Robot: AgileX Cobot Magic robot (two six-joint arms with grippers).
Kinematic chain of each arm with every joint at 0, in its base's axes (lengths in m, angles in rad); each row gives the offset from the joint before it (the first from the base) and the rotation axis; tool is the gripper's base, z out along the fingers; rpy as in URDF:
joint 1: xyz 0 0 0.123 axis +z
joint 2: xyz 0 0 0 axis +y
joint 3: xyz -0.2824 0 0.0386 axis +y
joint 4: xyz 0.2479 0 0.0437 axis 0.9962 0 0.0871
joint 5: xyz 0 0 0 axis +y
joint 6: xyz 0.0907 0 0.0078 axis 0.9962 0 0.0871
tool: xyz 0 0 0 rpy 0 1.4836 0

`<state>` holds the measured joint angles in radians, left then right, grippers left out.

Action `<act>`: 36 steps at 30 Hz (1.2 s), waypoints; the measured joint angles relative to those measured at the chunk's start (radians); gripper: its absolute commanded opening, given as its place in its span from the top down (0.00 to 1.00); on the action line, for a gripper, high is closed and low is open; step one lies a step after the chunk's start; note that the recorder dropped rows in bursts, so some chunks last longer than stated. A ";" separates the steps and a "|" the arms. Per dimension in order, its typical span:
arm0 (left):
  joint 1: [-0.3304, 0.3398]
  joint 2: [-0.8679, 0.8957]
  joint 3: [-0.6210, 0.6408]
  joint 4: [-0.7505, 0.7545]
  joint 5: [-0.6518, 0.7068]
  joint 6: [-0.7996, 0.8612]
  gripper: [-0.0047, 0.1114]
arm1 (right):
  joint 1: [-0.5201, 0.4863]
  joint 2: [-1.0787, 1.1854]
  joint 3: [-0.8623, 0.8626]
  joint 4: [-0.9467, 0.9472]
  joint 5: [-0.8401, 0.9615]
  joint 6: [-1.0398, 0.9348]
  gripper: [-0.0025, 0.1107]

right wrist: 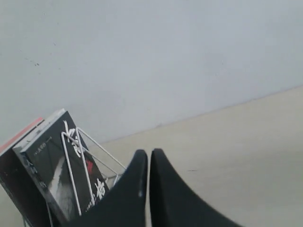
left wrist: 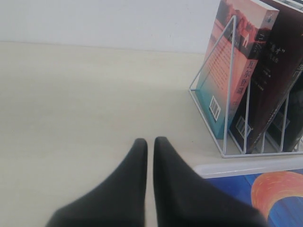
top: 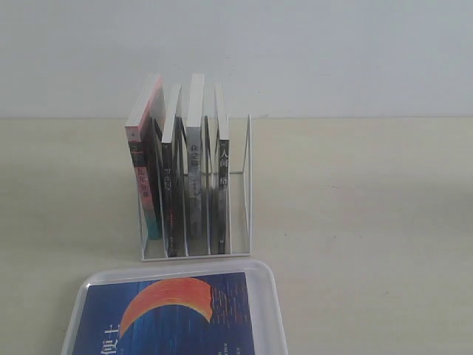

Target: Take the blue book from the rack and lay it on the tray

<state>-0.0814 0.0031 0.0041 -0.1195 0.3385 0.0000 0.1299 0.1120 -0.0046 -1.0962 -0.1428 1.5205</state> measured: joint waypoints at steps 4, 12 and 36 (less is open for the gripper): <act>0.000 0.000 0.000 0.000 0.000 0.000 0.92 | -0.004 -0.012 0.000 0.000 -0.025 -0.002 0.97; 0.000 0.000 0.000 0.000 0.000 0.000 0.92 | -0.007 -0.013 0.002 -0.004 -0.089 -0.002 0.97; 0.000 0.000 0.000 0.000 0.000 0.000 0.92 | -0.007 -0.073 0.006 1.018 0.416 -1.267 0.97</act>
<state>-0.0814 0.0031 0.0041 -0.1195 0.3385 0.0000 0.1226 0.0390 0.0013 -0.0779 0.2733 0.2532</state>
